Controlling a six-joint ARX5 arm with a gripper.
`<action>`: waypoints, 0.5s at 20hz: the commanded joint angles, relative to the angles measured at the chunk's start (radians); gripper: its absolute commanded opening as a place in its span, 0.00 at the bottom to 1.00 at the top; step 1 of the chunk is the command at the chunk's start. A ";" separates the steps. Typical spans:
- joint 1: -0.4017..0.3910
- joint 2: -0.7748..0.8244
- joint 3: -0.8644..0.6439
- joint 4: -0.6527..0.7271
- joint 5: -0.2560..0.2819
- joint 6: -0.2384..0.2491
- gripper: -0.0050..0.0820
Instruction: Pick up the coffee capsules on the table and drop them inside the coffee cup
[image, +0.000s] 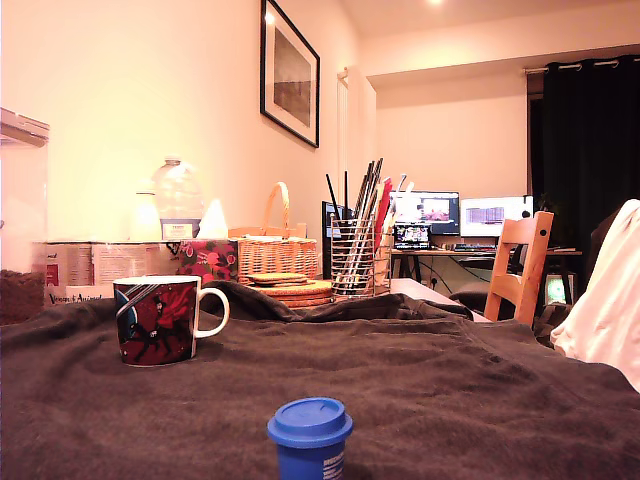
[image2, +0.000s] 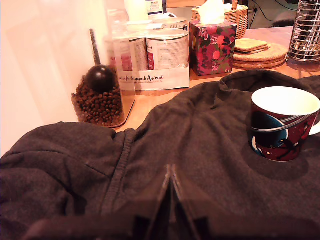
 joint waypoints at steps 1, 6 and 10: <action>-0.001 -0.006 -0.016 -0.009 0.002 -0.002 0.04; -0.001 -0.006 -0.016 -0.006 0.002 -0.003 0.04; -0.001 -0.006 -0.016 0.003 0.064 -0.019 0.04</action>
